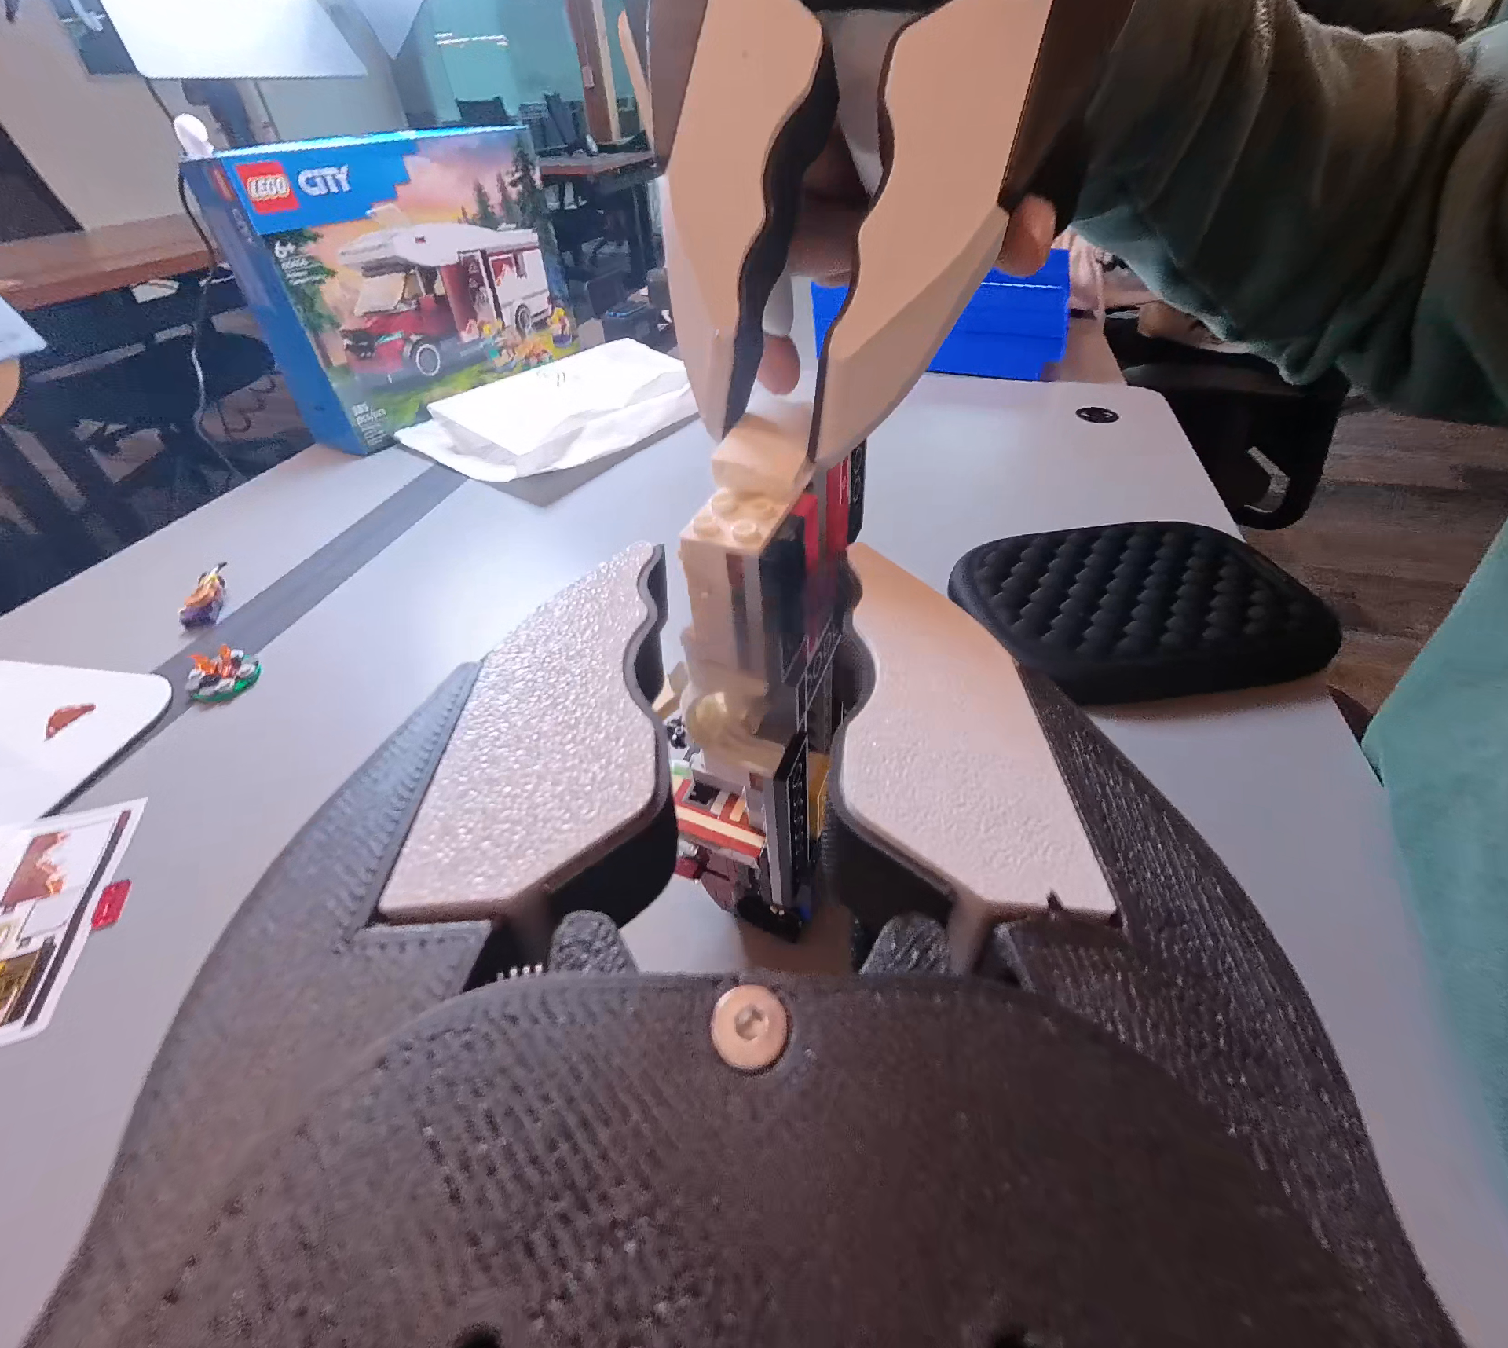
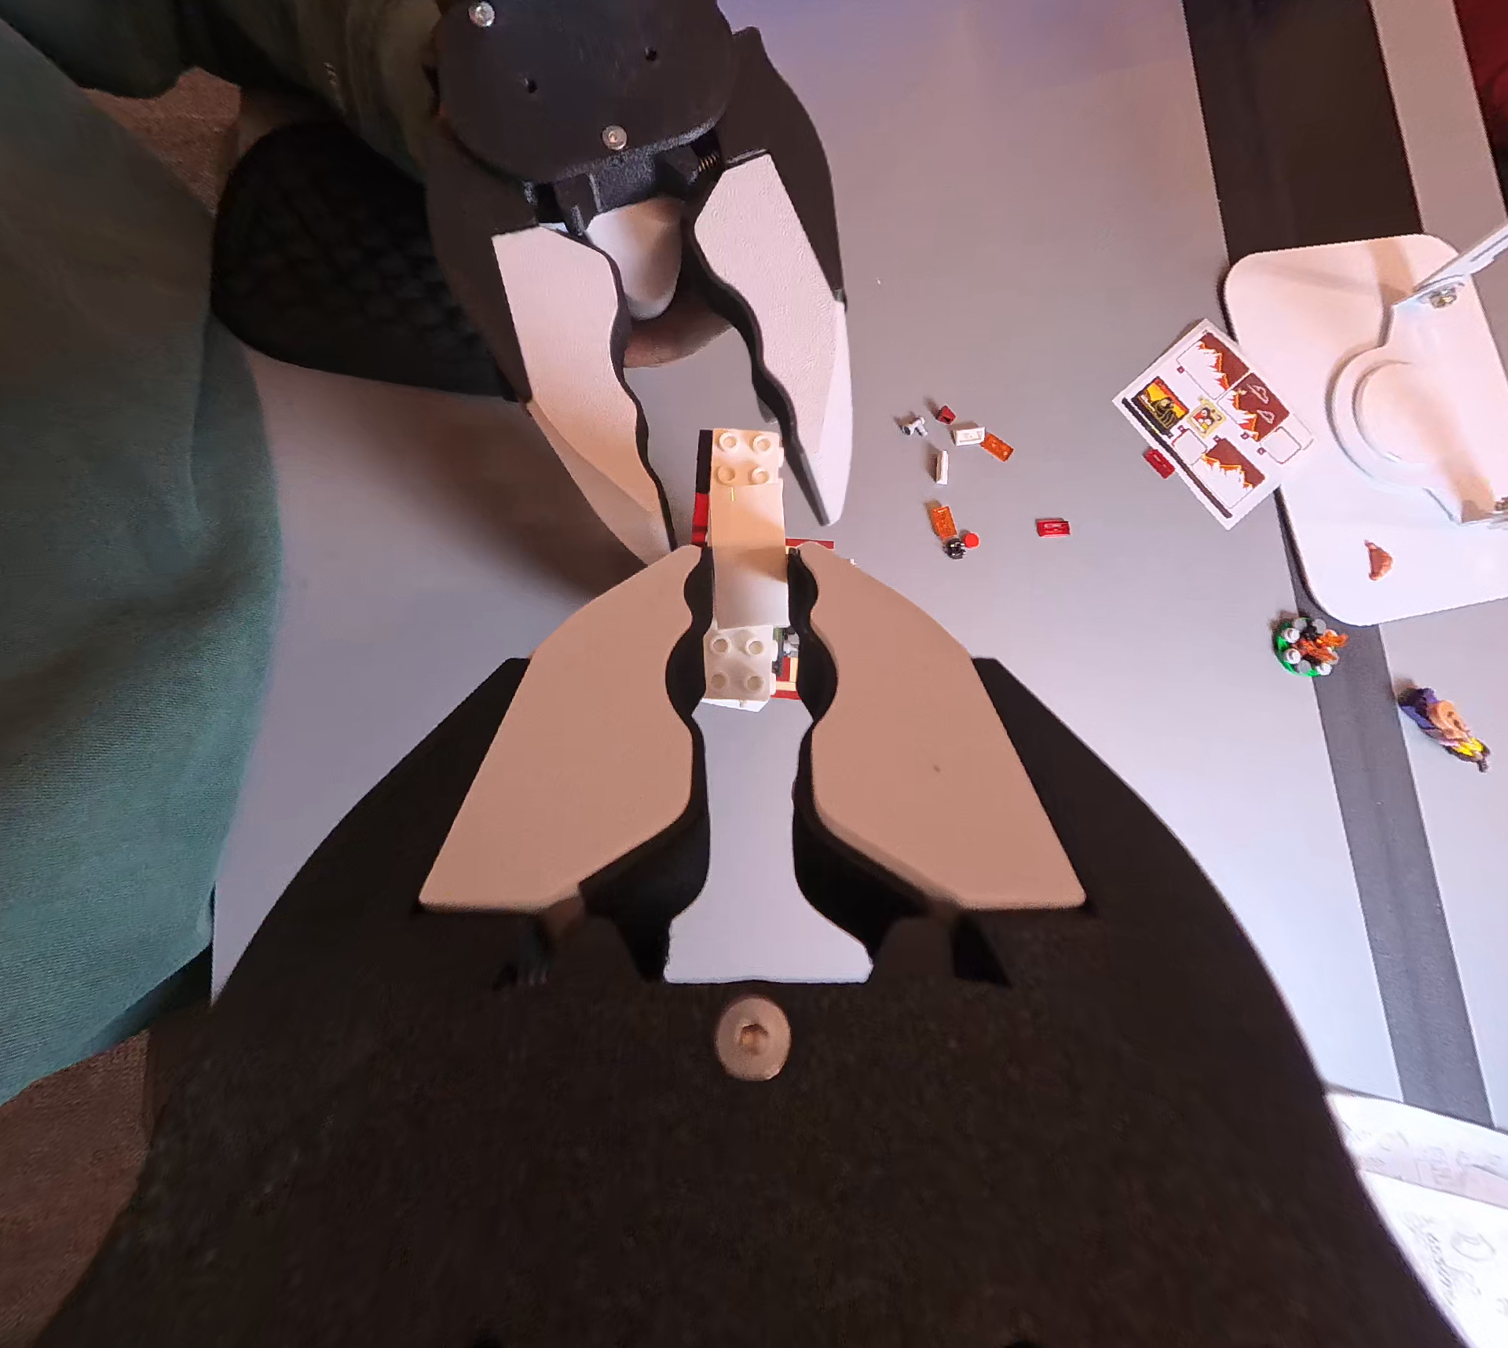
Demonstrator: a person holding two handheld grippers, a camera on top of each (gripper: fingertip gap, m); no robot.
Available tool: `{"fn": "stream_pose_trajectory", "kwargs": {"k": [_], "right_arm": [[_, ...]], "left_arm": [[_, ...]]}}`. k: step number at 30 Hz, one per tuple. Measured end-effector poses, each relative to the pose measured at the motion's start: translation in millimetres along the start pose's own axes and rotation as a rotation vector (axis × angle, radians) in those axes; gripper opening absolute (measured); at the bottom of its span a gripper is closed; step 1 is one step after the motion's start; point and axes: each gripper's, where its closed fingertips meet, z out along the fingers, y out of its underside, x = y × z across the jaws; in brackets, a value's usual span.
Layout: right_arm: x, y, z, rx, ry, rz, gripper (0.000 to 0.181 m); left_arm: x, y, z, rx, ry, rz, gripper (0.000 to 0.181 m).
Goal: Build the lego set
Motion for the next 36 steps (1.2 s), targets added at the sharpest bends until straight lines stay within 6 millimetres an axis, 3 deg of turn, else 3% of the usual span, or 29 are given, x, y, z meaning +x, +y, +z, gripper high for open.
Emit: {"fn": "stream_pose_trajectory", "kwargs": {"k": [7, 22, 29, 32, 36], "right_arm": [[1, 0, 0, -0.035, 0.027, 0.027, 0.017], [-2, 7, 2, -0.094, 0.025, -0.043, 0.018], [-3, 5, -1, -0.092, 0.015, -0.082, 0.028], [-5, 0, -4, -0.065, 0.036, -0.124, 0.030], [-7, -1, -7, -0.103, 0.198, -0.305, 0.030]], "left_arm": [[3, -1, 4, -0.014, 0.044, 0.002, 0.028], [5, 0, 5, -0.030, 0.029, 0.001, 0.027], [5, 0, 5, -0.030, 0.035, 0.000, 0.027], [5, 0, 5, -0.032, 0.033, 0.000, 0.026], [5, 0, 5, -0.036, 0.032, -0.003, 0.026]]}}
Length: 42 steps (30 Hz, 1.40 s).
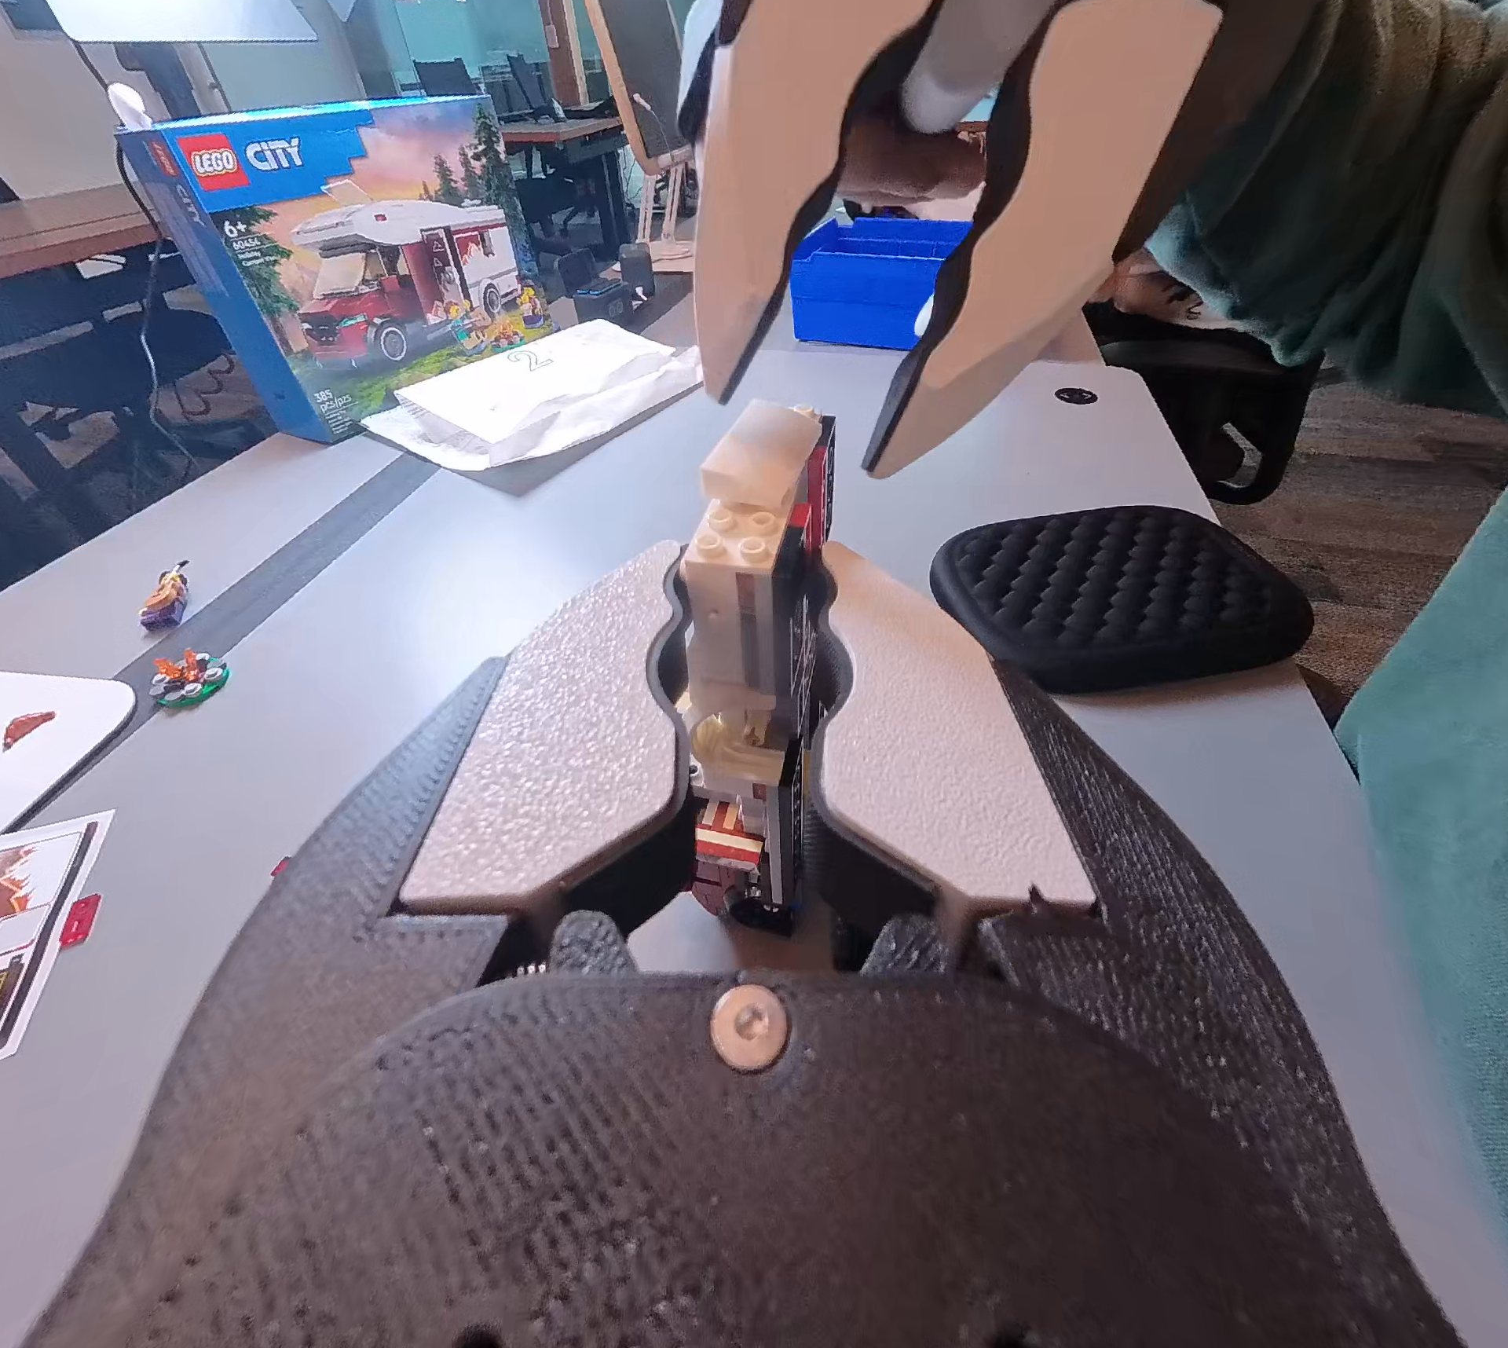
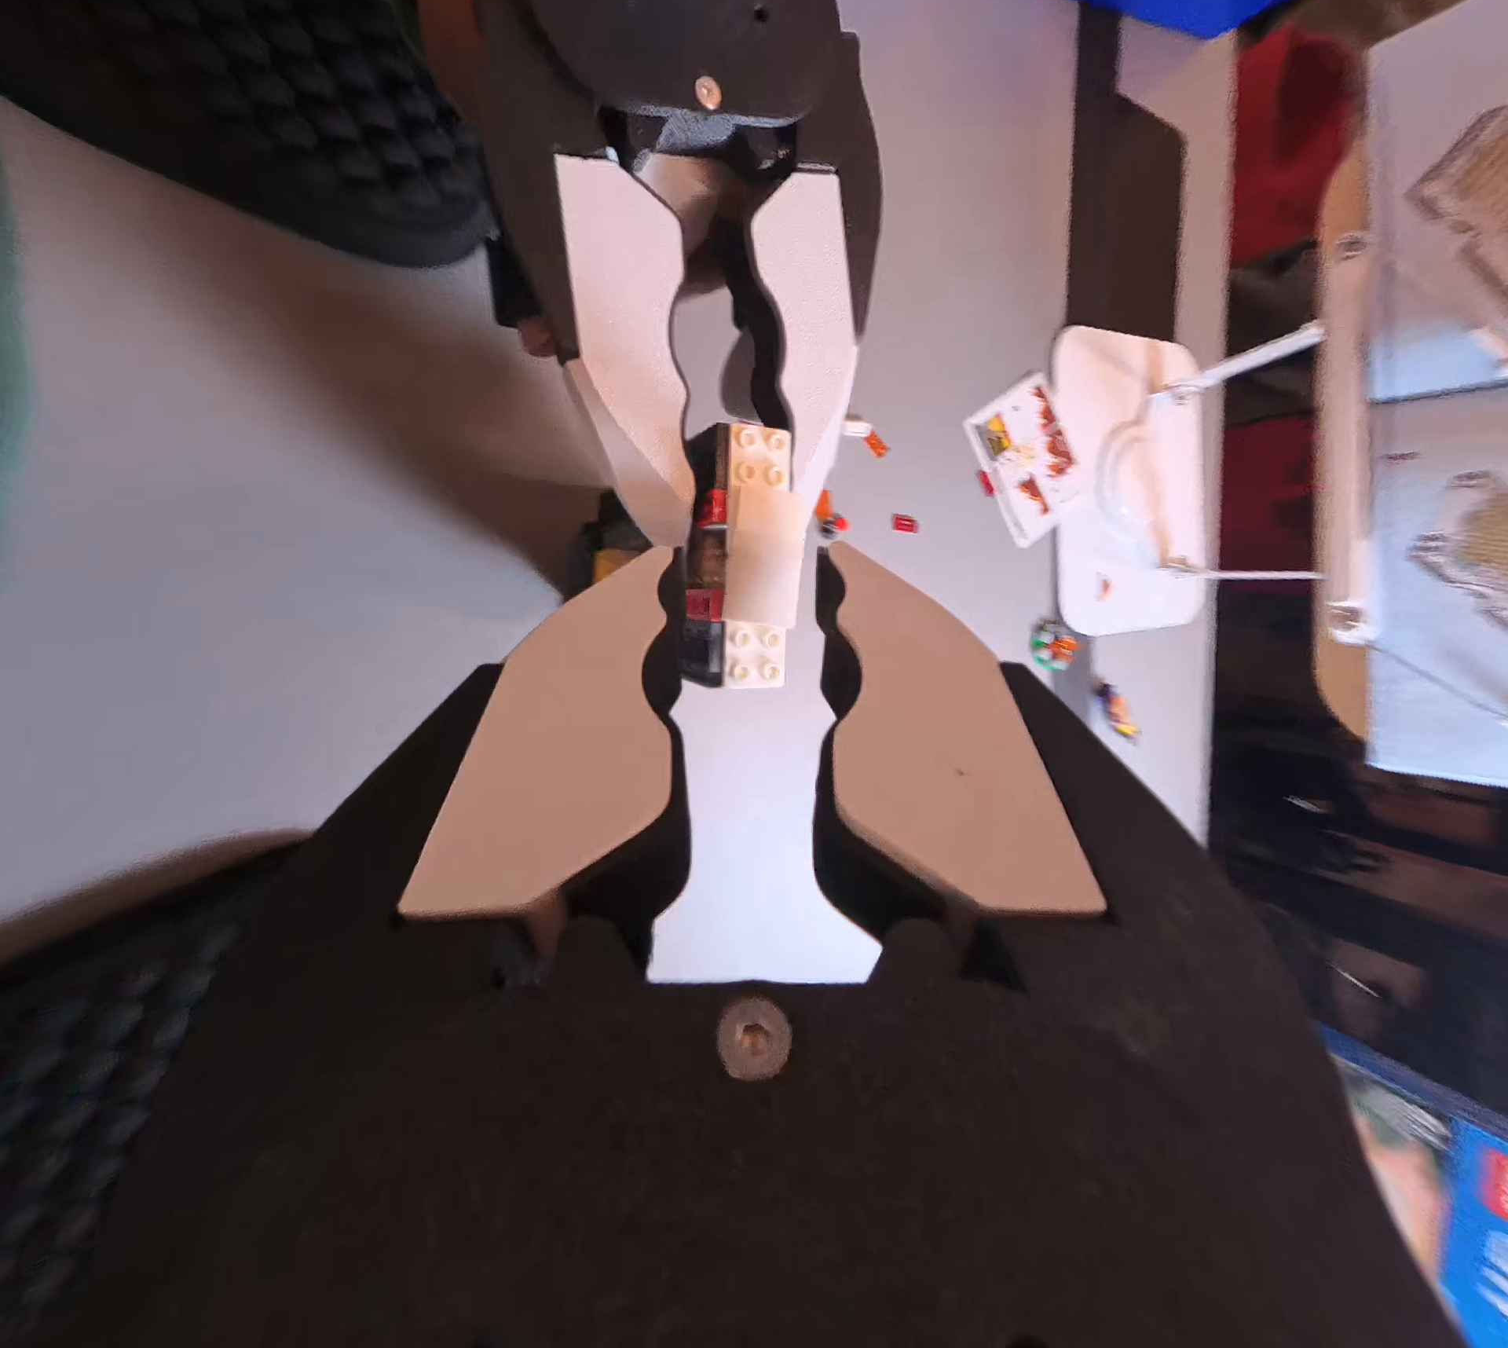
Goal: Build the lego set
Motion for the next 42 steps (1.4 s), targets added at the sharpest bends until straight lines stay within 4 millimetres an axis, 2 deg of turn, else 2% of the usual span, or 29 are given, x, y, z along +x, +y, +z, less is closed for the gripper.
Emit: {"fn": "stream_pose_trajectory", "kwargs": {"k": [3, 9, 17, 24, 38, 42], "right_arm": [[1.9, 2.9, 1.9, -0.054, 0.103, -0.086, 0.030], [0.8, 3.7, 6.2, -0.066, 0.068, -0.063, 0.025], [0.6, -1.5, 1.5, 0.010, -0.094, 0.076, 0.022], [1.8, -0.3, 5.3, 0.040, -0.221, 0.179, 0.016], [0.5, 0.3, 6.4, -0.029, -0.267, 0.093, 0.016], [0.5, 0.7, 5.1, -0.034, -0.258, 0.081, 0.024]], "left_arm": [[-0.1, 0.0, 0.4, 0.001, 0.002, 0.002, 0.026], [0.4, 0.1, 0.2, -0.004, -0.003, 0.012, 0.027], [0.6, 0.2, 0.1, -0.007, 0.003, 0.014, 0.026], [0.8, 0.3, 0.2, -0.010, 0.006, 0.020, 0.026], [1.3, 0.4, 0.5, -0.017, 0.018, 0.020, 0.026], [1.5, 0.5, 0.6, -0.018, 0.017, 0.019, 0.026]]}}
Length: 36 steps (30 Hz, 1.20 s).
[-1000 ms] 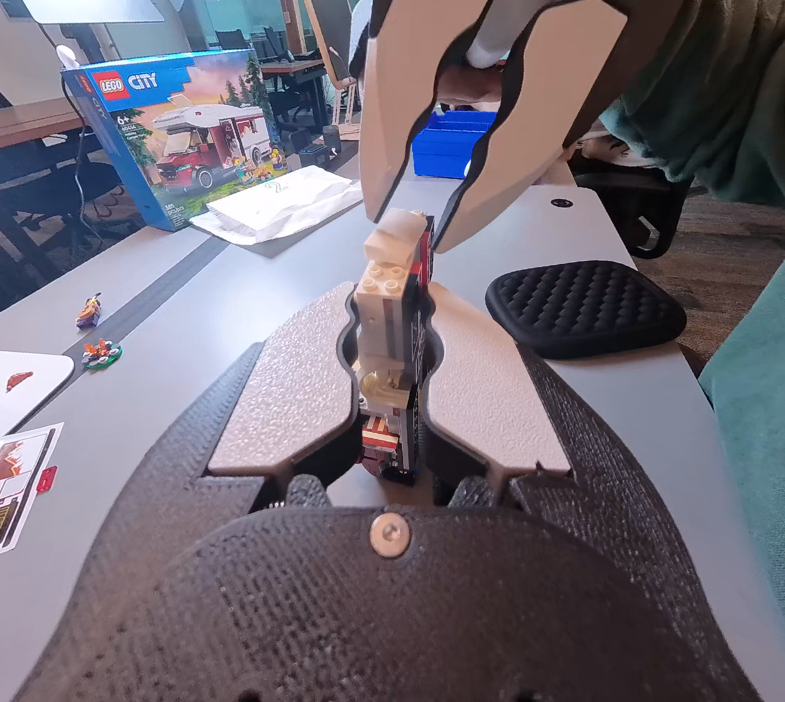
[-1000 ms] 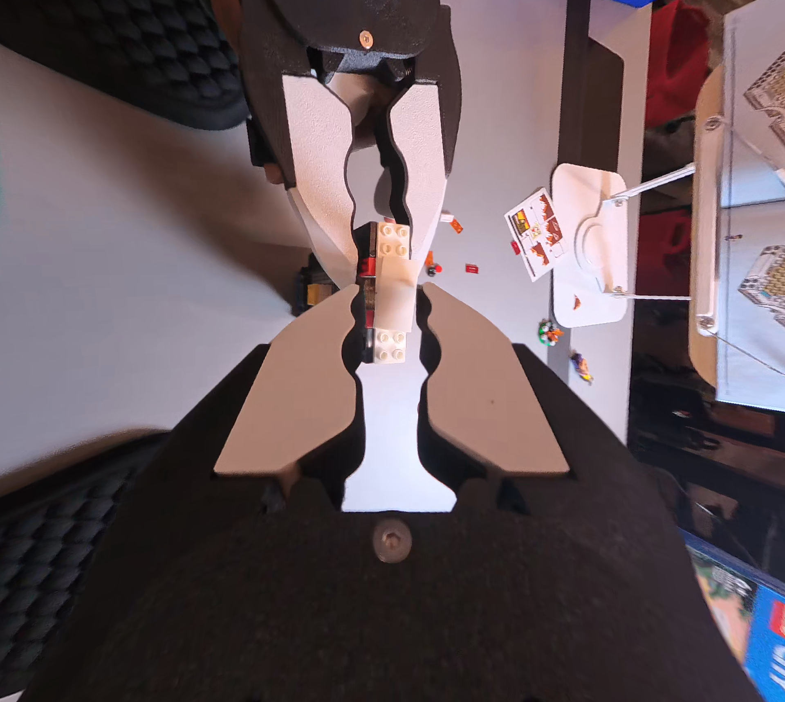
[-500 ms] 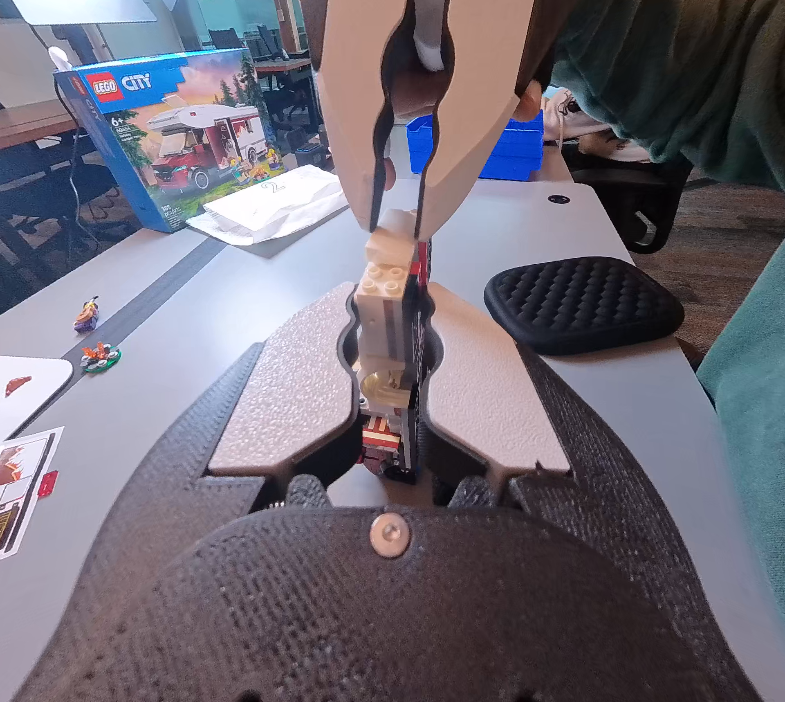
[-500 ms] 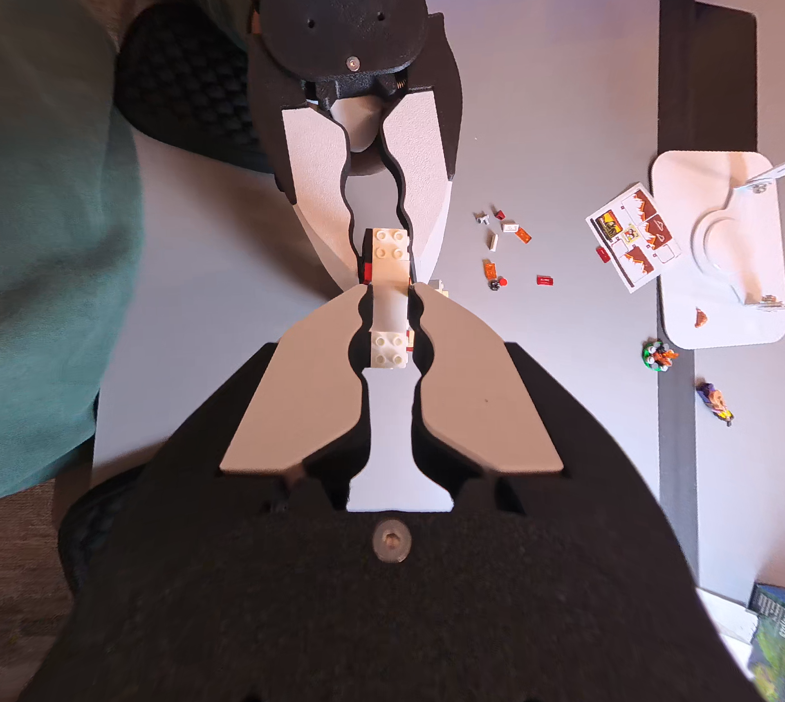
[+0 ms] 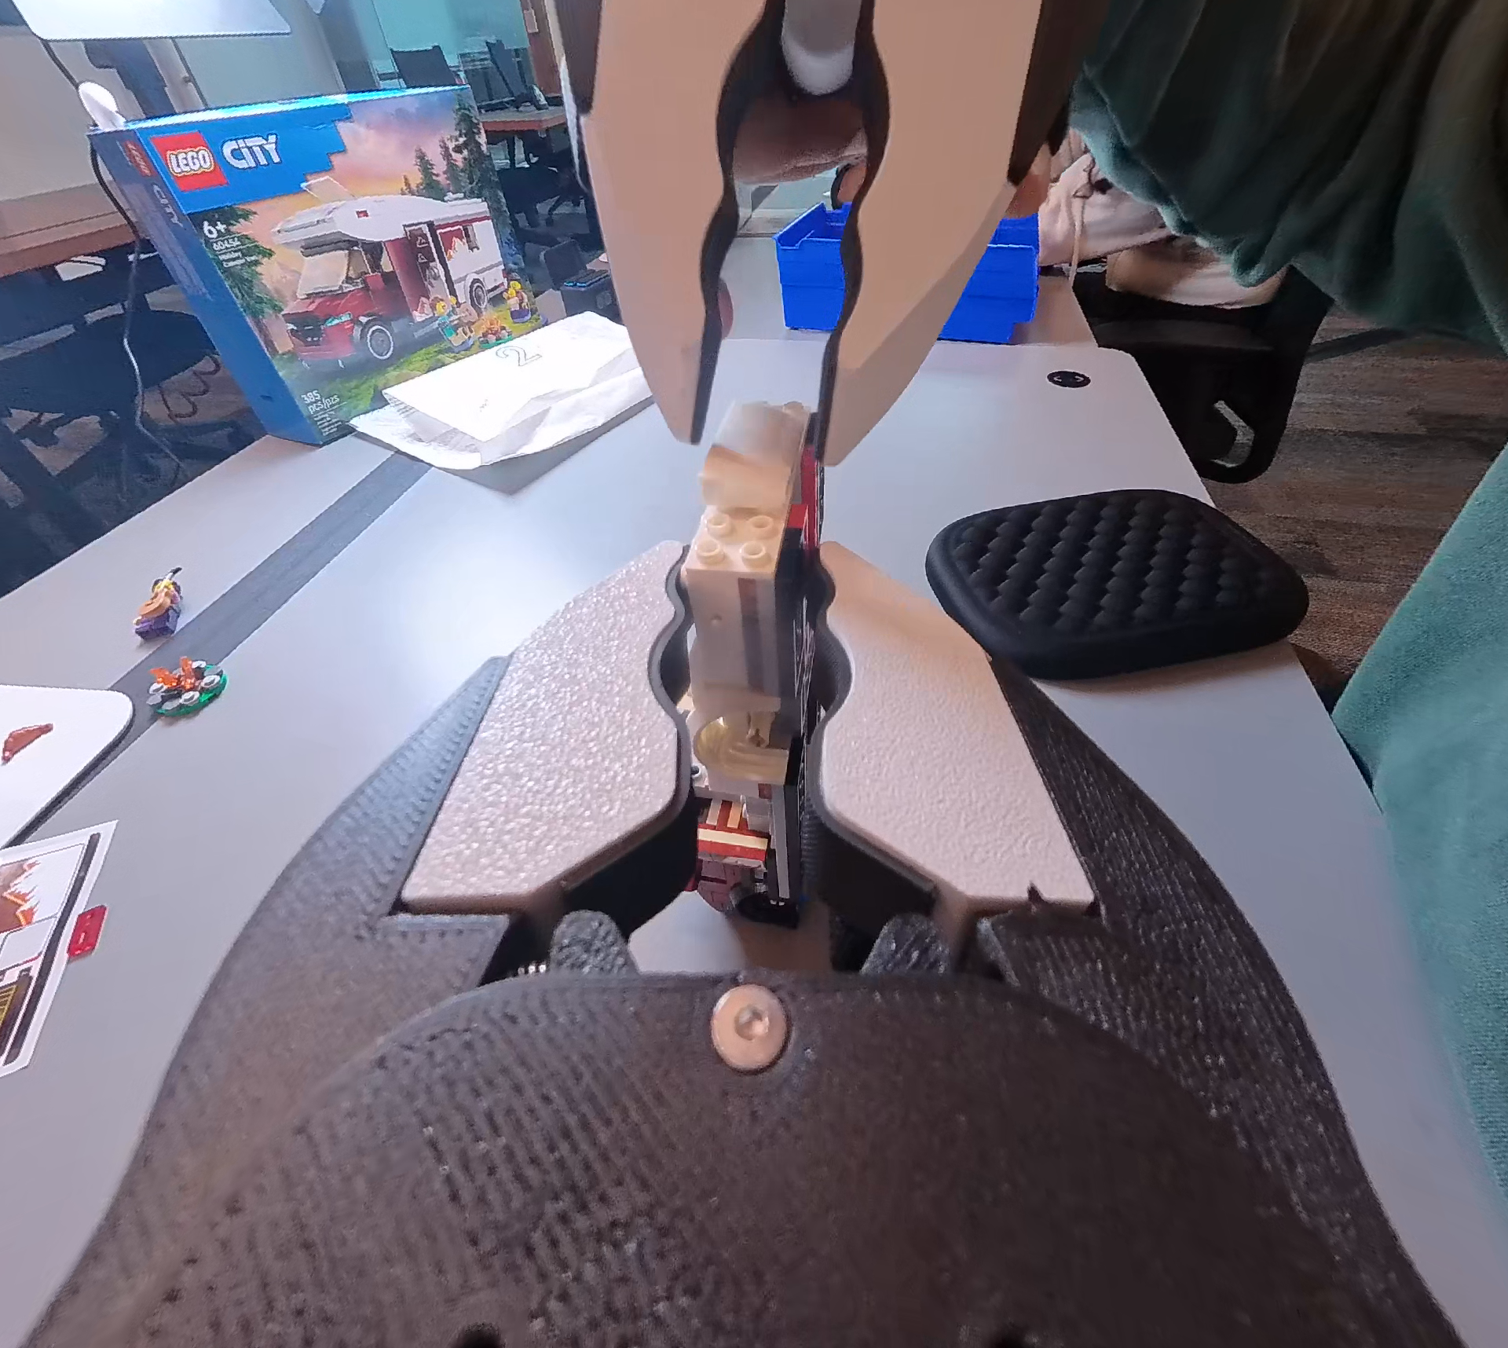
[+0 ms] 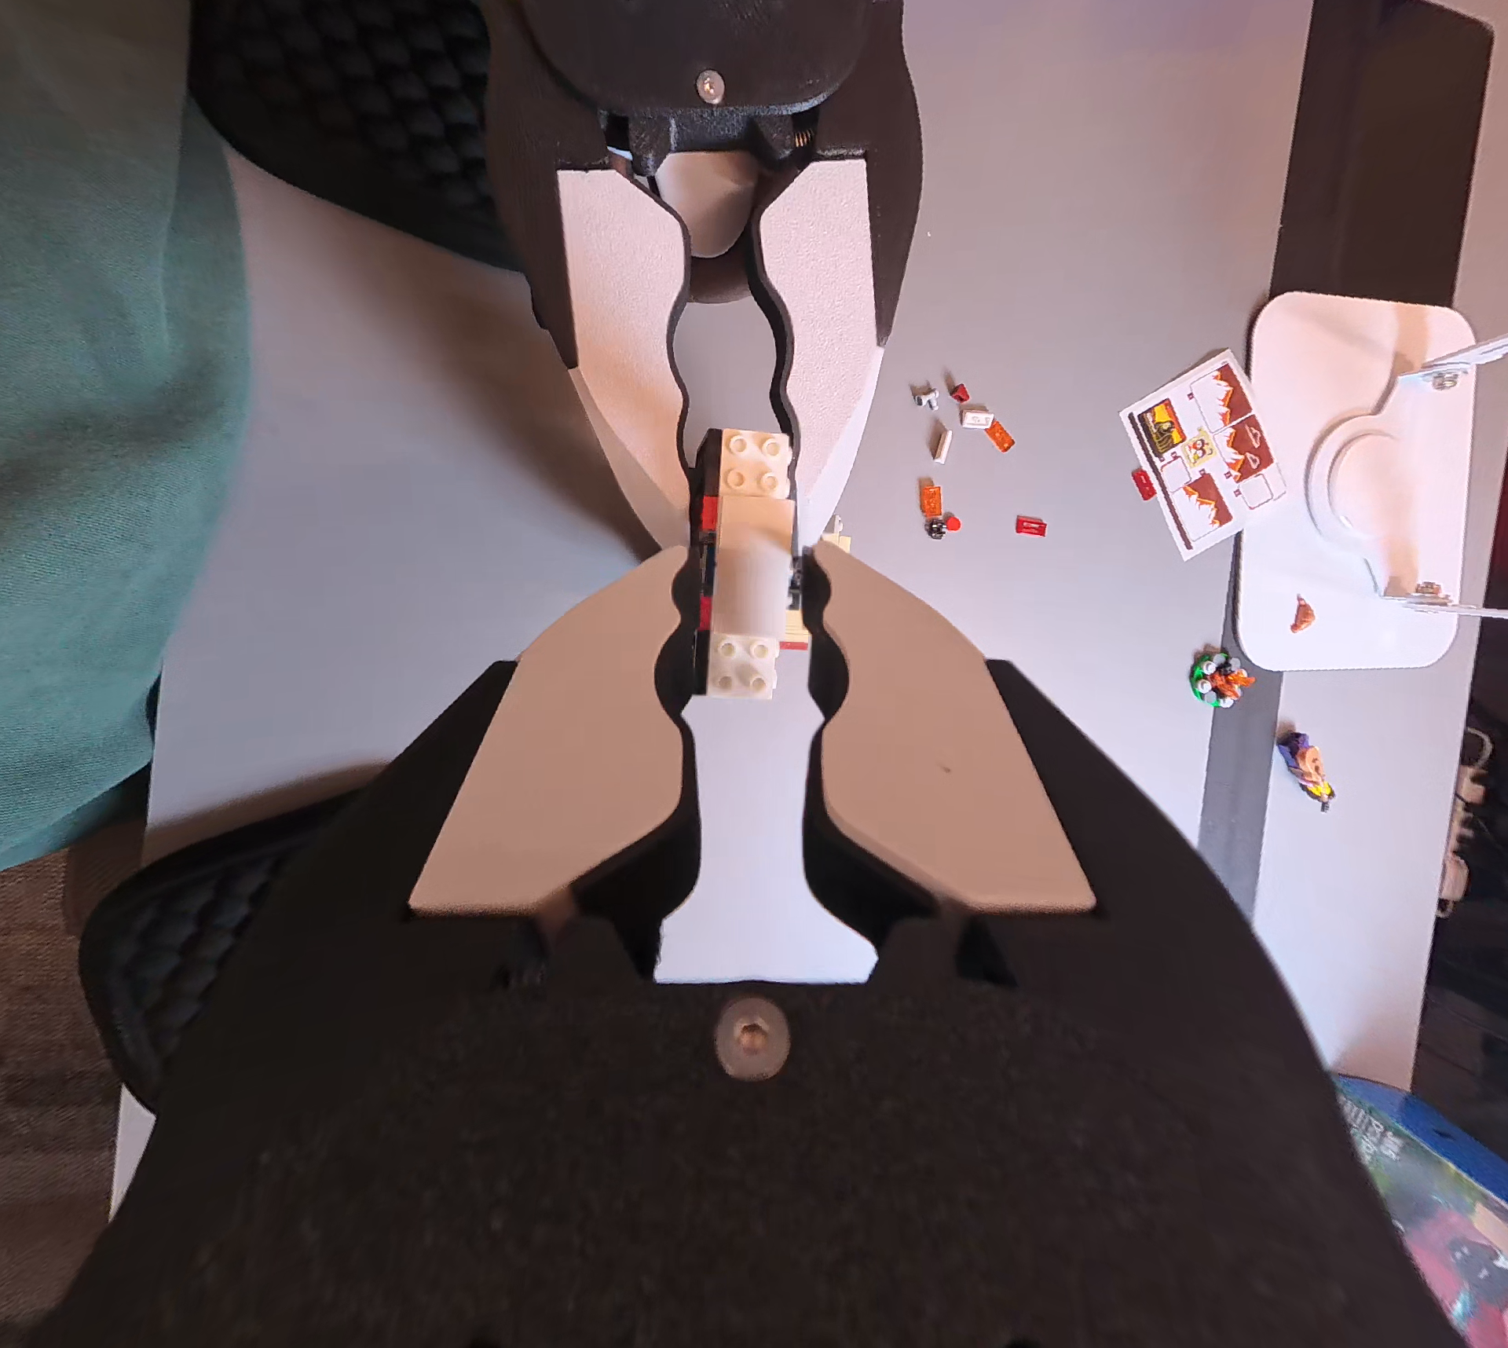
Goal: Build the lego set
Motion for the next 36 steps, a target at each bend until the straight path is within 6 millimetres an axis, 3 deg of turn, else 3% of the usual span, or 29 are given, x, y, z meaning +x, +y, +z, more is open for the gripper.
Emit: {"fn": "stream_pose_trajectory", "kwargs": {"k": [6, 13, 18, 29, 36], "right_arm": [[1, -5, -10, 0.049, 0.100, -0.030, 0.024], [3, -2, -9, -0.025, 0.612, -0.315, 0.027], [8, 2, 0, -0.079, 0.841, -0.387, 0.024], [16, 4, 3, -0.223, 0.951, -0.502, 0.017], [19, 1, 0, -0.227, 1.076, -0.592, 0.012]], "left_arm": [[0, 0, 0, -0.002, -0.001, -0.004, 0.026], [-4, 0, 1, -0.012, -0.025, -0.035, 0.025], [-4, 0, 2, -0.019, -0.047, -0.044, 0.025], [-2, 1, 1, -0.025, -0.068, -0.028, 0.026], [-3, 1, 0, -0.023, -0.071, -0.039, 0.025]]}}
